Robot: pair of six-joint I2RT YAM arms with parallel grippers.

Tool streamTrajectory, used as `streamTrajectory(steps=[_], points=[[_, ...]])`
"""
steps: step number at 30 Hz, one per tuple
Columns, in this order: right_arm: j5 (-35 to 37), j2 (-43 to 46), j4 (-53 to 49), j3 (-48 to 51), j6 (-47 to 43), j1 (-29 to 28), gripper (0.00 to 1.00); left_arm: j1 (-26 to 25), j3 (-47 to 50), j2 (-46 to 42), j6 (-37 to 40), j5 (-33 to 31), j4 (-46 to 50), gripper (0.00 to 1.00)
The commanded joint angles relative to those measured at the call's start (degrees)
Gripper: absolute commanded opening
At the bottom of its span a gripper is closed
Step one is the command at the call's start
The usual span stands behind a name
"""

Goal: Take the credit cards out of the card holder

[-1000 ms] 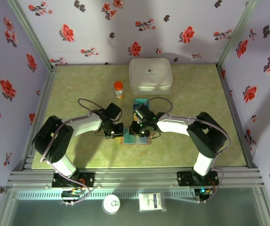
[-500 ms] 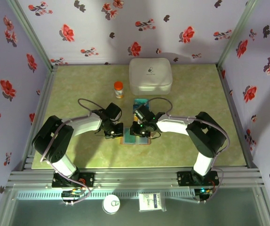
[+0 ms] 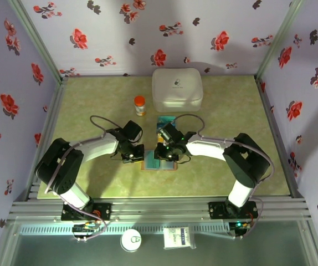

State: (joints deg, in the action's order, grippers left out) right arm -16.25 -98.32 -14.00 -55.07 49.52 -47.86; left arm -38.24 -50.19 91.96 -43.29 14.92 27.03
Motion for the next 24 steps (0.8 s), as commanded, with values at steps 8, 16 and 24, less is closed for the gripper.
streamTrajectory(steps=[8, 16, 24], points=[[-1.0, 0.91, 2.16, 0.55, 0.62, 0.49, 0.24, -0.5, -3.24, -1.28, 0.61, 2.11, 0.49, 0.0], [-0.67, 1.07, 2.68, 2.07, 1.07, 0.58, 0.24, -1.58, -2.84, 2.15, 0.39, 3.41, -2.04, 0.0], [0.31, 1.76, 2.3, 3.45, 1.04, 0.94, 0.25, -1.58, -1.43, 4.14, 0.57, 3.19, -2.85, 0.0]])
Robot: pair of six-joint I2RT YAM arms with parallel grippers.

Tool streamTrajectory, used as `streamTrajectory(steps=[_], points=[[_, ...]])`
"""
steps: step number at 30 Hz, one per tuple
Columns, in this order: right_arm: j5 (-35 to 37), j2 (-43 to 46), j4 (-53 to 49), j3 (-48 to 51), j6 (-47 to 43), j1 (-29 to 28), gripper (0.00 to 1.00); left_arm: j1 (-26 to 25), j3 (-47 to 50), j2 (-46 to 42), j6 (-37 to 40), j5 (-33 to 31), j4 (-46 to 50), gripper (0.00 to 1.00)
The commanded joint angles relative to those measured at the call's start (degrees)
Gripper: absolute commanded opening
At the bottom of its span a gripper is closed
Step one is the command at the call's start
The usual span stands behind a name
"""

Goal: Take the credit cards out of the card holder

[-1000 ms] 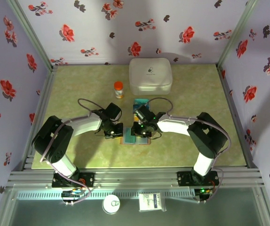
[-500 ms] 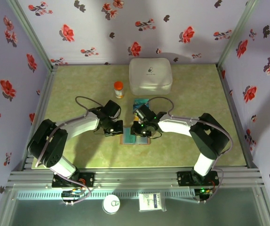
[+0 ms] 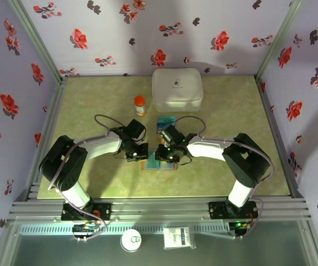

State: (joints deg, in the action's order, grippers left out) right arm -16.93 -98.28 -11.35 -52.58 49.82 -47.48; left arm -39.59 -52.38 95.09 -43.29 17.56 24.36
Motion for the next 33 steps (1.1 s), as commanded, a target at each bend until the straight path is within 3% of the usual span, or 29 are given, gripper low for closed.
streamTrajectory(steps=[1, 15, 33], points=[[0.94, 1.71, -0.21, 1.15, 0.8, 0.72, 0.25, -0.23, 0.94, 1.14, 0.54, 0.45, -0.09, 0.0], [-2.62, 0.2, 7.37, 3.83, 3.22, 1.5, 0.25, -0.28, 1.2, 2.54, 0.63, -0.28, 0.73, 0.0], [-4.96, 0.58, 14.19, 7.2, 6.08, 2.58, 0.14, -0.23, 1.04, 2.72, 0.68, -0.42, 1.33, 0.0]])
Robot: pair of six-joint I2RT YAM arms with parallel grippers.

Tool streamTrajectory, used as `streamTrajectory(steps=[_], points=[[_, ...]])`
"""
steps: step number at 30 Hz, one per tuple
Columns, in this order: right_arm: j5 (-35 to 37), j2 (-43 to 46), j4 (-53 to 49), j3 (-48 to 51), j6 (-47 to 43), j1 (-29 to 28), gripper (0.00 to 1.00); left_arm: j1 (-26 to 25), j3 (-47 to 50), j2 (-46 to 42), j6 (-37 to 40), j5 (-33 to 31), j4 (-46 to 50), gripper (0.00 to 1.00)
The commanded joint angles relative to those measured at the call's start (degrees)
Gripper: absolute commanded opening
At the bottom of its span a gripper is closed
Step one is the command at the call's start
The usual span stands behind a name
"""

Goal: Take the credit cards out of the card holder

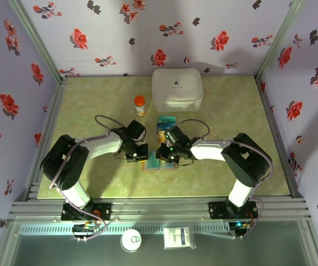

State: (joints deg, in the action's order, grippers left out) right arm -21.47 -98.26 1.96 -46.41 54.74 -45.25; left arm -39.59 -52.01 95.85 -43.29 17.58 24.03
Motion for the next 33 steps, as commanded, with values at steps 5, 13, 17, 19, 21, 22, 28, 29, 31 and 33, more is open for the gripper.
streamTrajectory(steps=[5, 13, 17, 19, 21, 22, 28, 29, 31, 33], points=[[0.81, 2.12, -1.53, 1.29, -0.02, 0.83, 0.11, -0.23, 0.68, 1.71, 0.7, -0.62, 1.98, 0.0], [1.87, 4.7, -5.23, 1.74, -1.96, 1.89, 0.1, -0.25, 0.6, 1.53, 0.79, -0.88, 2.34, 0.0], [1.25, 5.27, -5.04, 1.85, -2.26, 2.1, 0.1, -0.22, 0.36, 1.36, 0.84, -0.71, 2.49, 0.0], [-0.45, 5.11, -2.83, 2.17, -1.75, 2.05, 0.12, -0.22, -0.11, 0.79, 0.75, -0.72, 2.9, 0.0], [-1.3, 5.18, -1.47, 2.25, -1.18, 2.01, 0.14, -0.22, -0.67, -0.3, 0.7, -0.71, 3.37, 0.0], [-1.51, 5.01, -1.21, 2.19, -1.21, 2.01, 0.14, -0.22, -0.9, -1.01, 0.74, -0.75, 3.53, 0.0], [-2.52, 3.53, -0.38, 1.16, -0.96, 1.33, 0.18, -0.22, -1.82, -3.03, 0.47, -0.12, 4.38, 0.01], [-2.59, 3.35, -0.33, 0.94, -1.03, 1.15, 0.18, -0.22, -1.72, -3.13, 0.48, 0.01, 4.29, 0.01], [-2.82, 2.76, -0.29, 0.51, -1.04, 0.71, 0.2, -0.28, -1.31, -3.09, 0.31, 0.79, 3.68, 0.0], [-2.95, 2.15, -0.12, 0.2, -1.01, 0.3, 0.2, -0.25, -0.84, -2.74, 0.18, 1.63, 2.52, 0.0]])
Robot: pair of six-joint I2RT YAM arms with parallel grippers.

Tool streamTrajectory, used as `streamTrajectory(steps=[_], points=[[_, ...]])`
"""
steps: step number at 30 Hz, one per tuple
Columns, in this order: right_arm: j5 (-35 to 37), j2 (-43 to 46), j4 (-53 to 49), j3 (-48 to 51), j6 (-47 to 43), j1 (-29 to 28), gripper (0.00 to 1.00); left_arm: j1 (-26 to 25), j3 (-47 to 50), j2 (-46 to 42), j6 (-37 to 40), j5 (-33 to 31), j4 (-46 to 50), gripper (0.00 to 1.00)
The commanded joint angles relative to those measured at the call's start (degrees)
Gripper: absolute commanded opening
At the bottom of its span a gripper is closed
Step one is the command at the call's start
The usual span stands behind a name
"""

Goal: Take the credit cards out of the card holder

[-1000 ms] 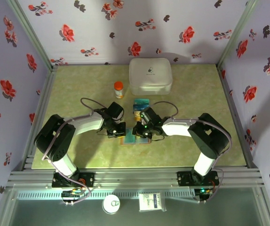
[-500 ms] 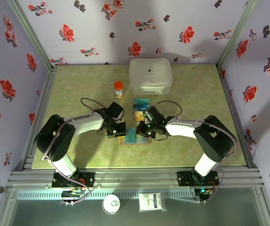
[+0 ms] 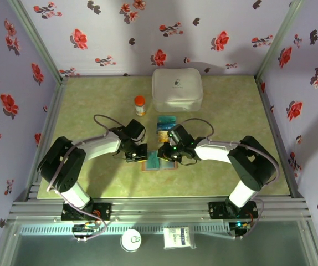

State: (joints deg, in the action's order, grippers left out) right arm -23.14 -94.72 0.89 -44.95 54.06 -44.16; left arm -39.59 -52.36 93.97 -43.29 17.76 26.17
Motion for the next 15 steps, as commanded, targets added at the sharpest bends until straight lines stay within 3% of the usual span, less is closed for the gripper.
streamTrajectory(steps=[1, 15], points=[[-1.37, -1.77, 0.92, -1.5, -0.27, -0.99, 0.21, -0.26, -0.25, -0.57, 0.18, 1.89, -0.19, 0.0], [-2.0, -5.12, -0.13, -4.05, -0.98, -2.51, 0.21, -0.27, 0.94, 3.59, 1.15, -0.09, -0.05, 0.0]])
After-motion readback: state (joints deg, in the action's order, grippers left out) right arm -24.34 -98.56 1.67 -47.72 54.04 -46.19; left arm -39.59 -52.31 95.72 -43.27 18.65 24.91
